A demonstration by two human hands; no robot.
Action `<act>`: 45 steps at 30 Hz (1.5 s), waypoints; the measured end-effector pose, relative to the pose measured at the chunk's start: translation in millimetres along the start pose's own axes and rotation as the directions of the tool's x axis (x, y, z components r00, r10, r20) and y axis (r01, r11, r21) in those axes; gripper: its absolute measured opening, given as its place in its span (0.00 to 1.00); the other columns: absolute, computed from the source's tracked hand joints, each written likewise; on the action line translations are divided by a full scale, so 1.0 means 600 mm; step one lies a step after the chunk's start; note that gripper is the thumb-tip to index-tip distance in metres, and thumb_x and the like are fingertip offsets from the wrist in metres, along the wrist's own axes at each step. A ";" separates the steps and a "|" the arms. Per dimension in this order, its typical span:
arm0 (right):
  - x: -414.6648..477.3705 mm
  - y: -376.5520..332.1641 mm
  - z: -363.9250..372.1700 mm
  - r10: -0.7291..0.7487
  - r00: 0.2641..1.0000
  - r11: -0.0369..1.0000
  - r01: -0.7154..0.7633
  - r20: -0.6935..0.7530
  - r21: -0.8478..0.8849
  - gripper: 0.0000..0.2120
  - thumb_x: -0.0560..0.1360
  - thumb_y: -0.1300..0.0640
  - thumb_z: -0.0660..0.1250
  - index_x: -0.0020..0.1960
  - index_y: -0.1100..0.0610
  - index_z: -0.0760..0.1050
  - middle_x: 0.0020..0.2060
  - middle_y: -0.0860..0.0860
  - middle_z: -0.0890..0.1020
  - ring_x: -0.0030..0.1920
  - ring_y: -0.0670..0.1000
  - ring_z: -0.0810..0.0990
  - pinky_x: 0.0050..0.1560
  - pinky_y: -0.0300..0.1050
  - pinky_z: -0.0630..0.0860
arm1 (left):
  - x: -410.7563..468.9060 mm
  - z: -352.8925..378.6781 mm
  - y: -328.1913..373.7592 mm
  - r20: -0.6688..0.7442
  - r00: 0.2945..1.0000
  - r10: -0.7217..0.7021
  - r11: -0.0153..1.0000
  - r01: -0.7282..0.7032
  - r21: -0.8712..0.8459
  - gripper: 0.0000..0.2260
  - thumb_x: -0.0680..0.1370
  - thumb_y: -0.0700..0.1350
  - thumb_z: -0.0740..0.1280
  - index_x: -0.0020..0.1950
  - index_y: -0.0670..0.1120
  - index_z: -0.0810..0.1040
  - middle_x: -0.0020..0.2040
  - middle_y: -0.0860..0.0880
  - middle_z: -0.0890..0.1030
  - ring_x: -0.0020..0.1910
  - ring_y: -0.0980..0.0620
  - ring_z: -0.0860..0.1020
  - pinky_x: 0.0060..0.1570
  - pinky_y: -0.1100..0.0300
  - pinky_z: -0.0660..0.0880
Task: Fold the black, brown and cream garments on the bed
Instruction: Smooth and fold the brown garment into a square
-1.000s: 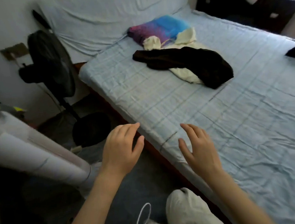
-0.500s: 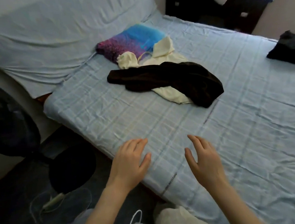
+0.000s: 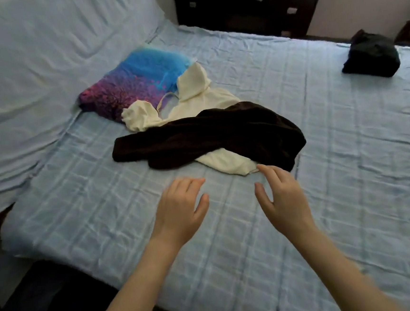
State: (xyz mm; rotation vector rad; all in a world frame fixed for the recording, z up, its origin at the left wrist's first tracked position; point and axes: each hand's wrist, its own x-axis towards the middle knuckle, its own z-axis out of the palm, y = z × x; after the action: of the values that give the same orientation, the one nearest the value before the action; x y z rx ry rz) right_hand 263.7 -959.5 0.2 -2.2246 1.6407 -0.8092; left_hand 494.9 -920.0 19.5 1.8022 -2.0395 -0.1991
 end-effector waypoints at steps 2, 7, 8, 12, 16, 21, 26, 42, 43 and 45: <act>0.050 -0.002 0.034 0.037 0.999 0.999 -0.037 -0.035 -0.004 0.18 0.79 0.58 0.66 0.67 0.63 0.74 0.59 0.56 0.80 0.60 0.55 0.78 0.60 0.48 0.75 | 0.065 0.019 -0.046 0.036 0.998 0.048 0.999 -0.047 -0.015 0.20 0.78 0.50 0.58 0.61 0.41 0.80 0.54 0.45 0.82 0.53 0.44 0.79 0.51 0.50 0.76; 0.181 0.022 0.140 0.096 0.989 0.994 -0.101 -0.115 -0.041 0.18 0.77 0.60 0.69 0.66 0.62 0.76 0.57 0.55 0.81 0.59 0.53 0.78 0.59 0.48 0.75 | 0.233 0.096 -0.156 0.061 0.983 0.172 0.985 -0.169 -0.039 0.18 0.78 0.49 0.60 0.62 0.40 0.79 0.55 0.46 0.81 0.54 0.46 0.78 0.55 0.51 0.75; 0.206 0.034 0.165 0.112 0.988 0.992 -0.117 -0.110 -0.044 0.18 0.77 0.60 0.69 0.66 0.62 0.75 0.58 0.55 0.81 0.60 0.54 0.78 0.59 0.49 0.75 | 0.266 0.119 -0.178 0.055 0.982 0.182 0.983 -0.179 -0.045 0.18 0.78 0.48 0.62 0.63 0.40 0.79 0.56 0.45 0.81 0.55 0.46 0.79 0.56 0.51 0.75; 0.298 0.106 0.280 0.169 0.984 0.983 -0.173 -0.062 -0.060 0.19 0.77 0.59 0.68 0.67 0.62 0.75 0.60 0.56 0.80 0.61 0.55 0.77 0.60 0.51 0.76 | 0.382 0.235 -0.261 0.059 0.982 0.179 0.983 -0.177 -0.037 0.21 0.76 0.47 0.65 0.67 0.41 0.77 0.63 0.42 0.79 0.63 0.43 0.76 0.65 0.49 0.71; 0.371 0.189 0.402 0.155 0.987 0.982 -0.159 -0.047 -0.103 0.22 0.77 0.57 0.68 0.69 0.61 0.74 0.65 0.59 0.77 0.67 0.59 0.74 0.66 0.55 0.72 | 0.470 0.363 -0.337 0.080 0.987 0.141 0.990 -0.143 0.012 0.26 0.77 0.51 0.67 0.74 0.45 0.70 0.71 0.42 0.72 0.71 0.42 0.68 0.73 0.46 0.62; 0.450 0.283 0.529 0.051 0.994 0.947 -0.016 0.100 -0.321 0.34 0.77 0.43 0.62 0.80 0.49 0.56 0.78 0.53 0.61 0.79 0.58 0.55 0.77 0.63 0.53 | 0.542 0.505 -0.412 0.135 0.988 0.076 0.969 -0.105 0.224 0.39 0.73 0.67 0.57 0.79 0.50 0.56 0.79 0.43 0.57 0.78 0.43 0.54 0.74 0.39 0.49; 0.466 0.388 0.618 0.165 0.940 0.907 -0.026 0.298 -0.421 0.41 0.74 0.29 0.55 0.79 0.38 0.38 0.80 0.43 0.49 0.80 0.53 0.45 0.75 0.66 0.44 | 0.529 0.629 -0.470 0.374 0.927 -0.007 0.927 -0.134 0.349 0.48 0.67 0.77 0.44 0.80 0.52 0.40 0.80 0.42 0.41 0.78 0.42 0.39 0.73 0.35 0.40; 0.358 0.527 0.447 0.587 0.793 0.721 -0.602 -0.159 -0.343 0.38 0.75 0.40 0.66 0.79 0.39 0.50 0.79 0.57 0.53 0.75 0.69 0.55 0.72 0.69 0.59 | 0.504 0.639 -0.482 0.253 0.952 0.172 0.930 -0.242 0.278 0.30 0.75 0.63 0.53 0.75 0.53 0.67 0.71 0.31 0.68 0.69 0.30 0.67 0.63 0.35 0.67; 0.352 0.544 0.444 0.675 0.736 0.696 -0.658 -0.050 -0.287 0.40 0.75 0.38 0.66 0.78 0.36 0.46 0.79 0.57 0.49 0.75 0.70 0.54 0.72 0.68 0.59 | 0.502 0.642 -0.475 0.241 0.955 0.175 0.930 -0.241 0.277 0.29 0.75 0.61 0.54 0.74 0.53 0.68 0.70 0.30 0.68 0.68 0.29 0.68 0.62 0.35 0.68; 0.343 0.567 0.449 0.709 0.698 0.703 -0.685 0.102 -0.191 0.39 0.75 0.37 0.66 0.77 0.33 0.46 0.79 0.58 0.50 0.74 0.70 0.57 0.73 0.64 0.61 | 0.499 0.647 -0.460 0.211 0.957 0.198 0.923 -0.254 0.288 0.25 0.76 0.56 0.59 0.73 0.51 0.71 0.68 0.29 0.70 0.63 0.27 0.72 0.57 0.36 0.71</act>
State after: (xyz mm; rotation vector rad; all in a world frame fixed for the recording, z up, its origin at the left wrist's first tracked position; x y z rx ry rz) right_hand 191.6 -1294.8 -335.9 -1.4437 2.2618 -0.2851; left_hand 571.8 -1316.4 -372.0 1.7533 -2.5075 0.0372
